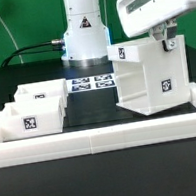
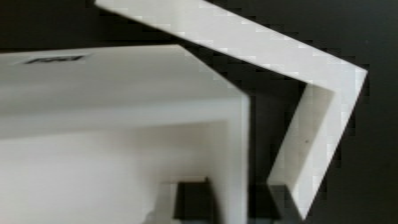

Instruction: Assemble drawer

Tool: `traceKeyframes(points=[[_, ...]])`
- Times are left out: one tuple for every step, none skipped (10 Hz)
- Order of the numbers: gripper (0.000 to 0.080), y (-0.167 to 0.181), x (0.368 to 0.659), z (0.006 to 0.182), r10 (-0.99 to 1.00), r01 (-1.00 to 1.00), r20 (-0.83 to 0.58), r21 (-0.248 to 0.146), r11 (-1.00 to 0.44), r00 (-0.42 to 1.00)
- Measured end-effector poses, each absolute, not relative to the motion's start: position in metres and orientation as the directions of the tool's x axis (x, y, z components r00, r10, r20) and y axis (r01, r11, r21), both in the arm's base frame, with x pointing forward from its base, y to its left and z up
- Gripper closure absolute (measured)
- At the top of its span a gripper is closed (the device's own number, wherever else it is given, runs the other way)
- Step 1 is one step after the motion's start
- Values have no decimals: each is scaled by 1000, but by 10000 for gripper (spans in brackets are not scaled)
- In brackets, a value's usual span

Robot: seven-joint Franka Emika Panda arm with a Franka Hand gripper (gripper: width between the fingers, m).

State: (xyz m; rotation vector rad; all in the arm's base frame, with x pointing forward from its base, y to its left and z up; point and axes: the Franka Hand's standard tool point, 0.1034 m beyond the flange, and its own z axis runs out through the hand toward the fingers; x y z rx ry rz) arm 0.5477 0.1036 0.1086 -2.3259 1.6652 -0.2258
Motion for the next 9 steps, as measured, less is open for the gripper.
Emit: traceKeyframes(points=[[744,104,547,109,-953,-911,-44,-309,-274,301],[744,100,544,106,-985,-952,-103,-290,-104,138],[744,92,545,104,-991,-953,-135,-301,41,0],[742,95,547,102,-979,-951,-175,-274,146,-100],[742,97,549,103,-981,-951,-174,-277,135,-88],[742,97,549,104,-981,-951,-174,-278,133,-86],[742,97,549,104,-981,-951,-174,-279,132,-86],[742,97,549,104,-981,-951,-174,-279,131,-84],[742,97,549,104,-981,-951,-173,-279,129,-82]])
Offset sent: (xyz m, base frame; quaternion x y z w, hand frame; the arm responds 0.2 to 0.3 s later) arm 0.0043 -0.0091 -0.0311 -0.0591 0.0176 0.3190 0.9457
